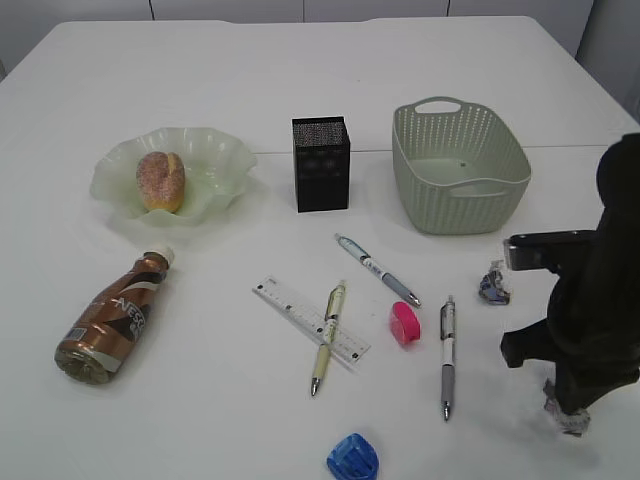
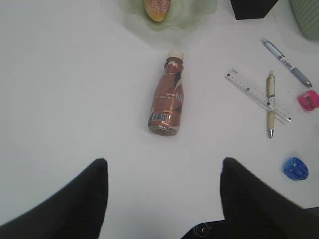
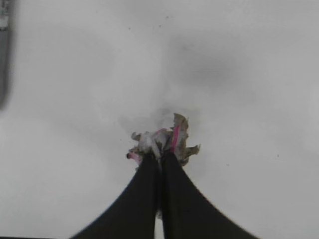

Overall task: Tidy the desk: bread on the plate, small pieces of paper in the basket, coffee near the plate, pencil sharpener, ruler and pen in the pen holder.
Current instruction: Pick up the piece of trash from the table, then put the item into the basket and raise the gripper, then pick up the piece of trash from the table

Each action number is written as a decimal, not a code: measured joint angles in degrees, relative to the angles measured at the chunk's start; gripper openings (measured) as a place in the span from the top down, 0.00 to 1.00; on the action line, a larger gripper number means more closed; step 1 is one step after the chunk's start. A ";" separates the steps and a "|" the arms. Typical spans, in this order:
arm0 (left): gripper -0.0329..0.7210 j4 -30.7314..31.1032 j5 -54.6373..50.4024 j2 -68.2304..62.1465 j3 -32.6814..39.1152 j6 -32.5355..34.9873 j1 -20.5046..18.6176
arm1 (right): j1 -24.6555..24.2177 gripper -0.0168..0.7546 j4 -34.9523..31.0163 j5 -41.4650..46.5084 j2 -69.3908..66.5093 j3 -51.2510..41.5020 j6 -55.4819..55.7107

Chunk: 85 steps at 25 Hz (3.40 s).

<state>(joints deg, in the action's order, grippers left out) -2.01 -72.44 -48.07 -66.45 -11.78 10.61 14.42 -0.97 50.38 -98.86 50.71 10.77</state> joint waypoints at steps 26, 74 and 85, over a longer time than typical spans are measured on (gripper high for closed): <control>0.29 -2.08 0.00 0.00 0.00 0.00 0.00 | 0.00 0.96 14.37 1.16 2.69 36.20 1.69; 0.29 -5.38 0.00 0.00 0.00 -1.49 0.00 | -3.05 0.35 11.85 20.82 -17.22 72.15 3.85; 0.29 -5.29 0.00 0.00 0.00 -1.49 0.00 | -2.94 0.38 3.51 21.21 -1.17 49.69 -2.81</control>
<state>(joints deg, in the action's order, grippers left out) -7.31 -72.44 -48.07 -66.45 -13.27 10.61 11.48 2.53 71.59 -100.04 100.40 7.96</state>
